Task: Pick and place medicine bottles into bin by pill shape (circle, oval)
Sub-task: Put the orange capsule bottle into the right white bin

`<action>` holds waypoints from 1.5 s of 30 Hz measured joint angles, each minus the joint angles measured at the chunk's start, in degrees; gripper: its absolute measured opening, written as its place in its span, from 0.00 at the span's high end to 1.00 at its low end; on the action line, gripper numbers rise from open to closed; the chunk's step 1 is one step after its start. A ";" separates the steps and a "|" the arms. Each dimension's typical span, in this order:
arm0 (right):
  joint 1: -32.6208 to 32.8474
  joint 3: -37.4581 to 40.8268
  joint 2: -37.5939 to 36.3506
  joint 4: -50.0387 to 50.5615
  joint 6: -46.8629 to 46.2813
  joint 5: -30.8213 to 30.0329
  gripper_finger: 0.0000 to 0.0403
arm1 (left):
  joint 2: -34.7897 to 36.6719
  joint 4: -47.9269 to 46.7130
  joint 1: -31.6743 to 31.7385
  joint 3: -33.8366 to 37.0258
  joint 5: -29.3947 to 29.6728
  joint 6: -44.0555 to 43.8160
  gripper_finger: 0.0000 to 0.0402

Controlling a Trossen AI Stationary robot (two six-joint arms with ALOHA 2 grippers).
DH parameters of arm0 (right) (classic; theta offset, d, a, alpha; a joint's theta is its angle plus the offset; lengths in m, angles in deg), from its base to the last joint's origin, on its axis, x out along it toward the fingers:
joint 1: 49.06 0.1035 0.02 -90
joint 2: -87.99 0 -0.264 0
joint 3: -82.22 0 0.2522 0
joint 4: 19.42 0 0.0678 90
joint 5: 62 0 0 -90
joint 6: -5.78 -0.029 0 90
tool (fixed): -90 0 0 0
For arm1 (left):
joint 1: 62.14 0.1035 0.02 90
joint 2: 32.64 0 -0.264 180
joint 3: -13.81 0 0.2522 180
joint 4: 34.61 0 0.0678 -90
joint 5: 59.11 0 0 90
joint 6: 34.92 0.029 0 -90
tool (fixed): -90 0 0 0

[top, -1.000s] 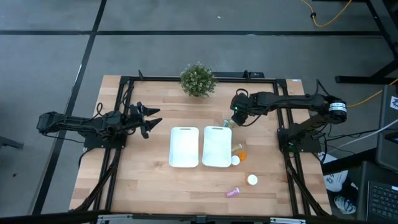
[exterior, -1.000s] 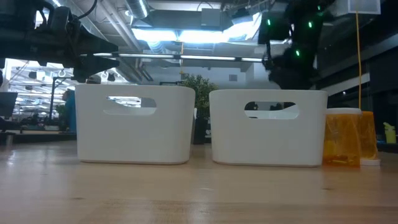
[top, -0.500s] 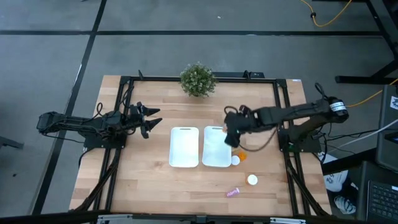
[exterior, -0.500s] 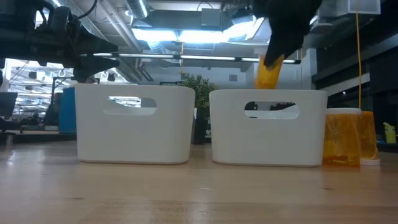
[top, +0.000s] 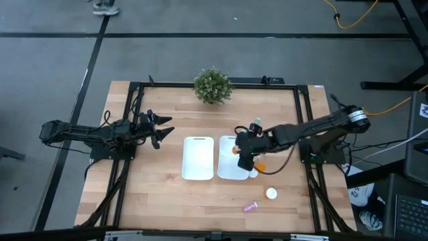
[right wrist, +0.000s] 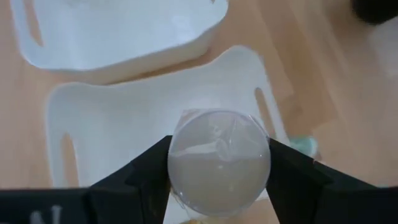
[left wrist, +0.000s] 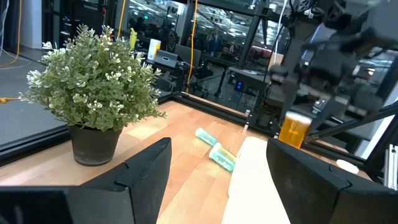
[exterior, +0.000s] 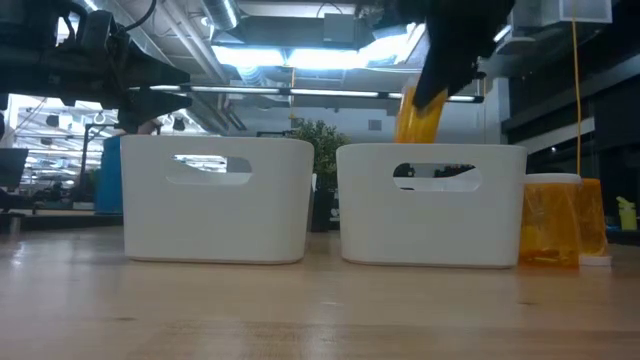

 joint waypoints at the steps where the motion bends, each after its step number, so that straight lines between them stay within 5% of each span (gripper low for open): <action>1: -0.24 0.06 1.29 -0.94 0.94 0.10 0.46 | -0.02 -0.02 0.00 0.01 -0.02 0.02 0.36; 18: -6.35 -0.15 14.52 -8.83 6.87 4.22 0.46 | -0.01 -0.01 0.00 0.00 -0.02 0.20 0.36; 45: -6.48 -4.05 14.00 -6.30 6.32 6.32 0.39 | 0.00 0.00 0.00 0.00 -0.02 0.17 0.36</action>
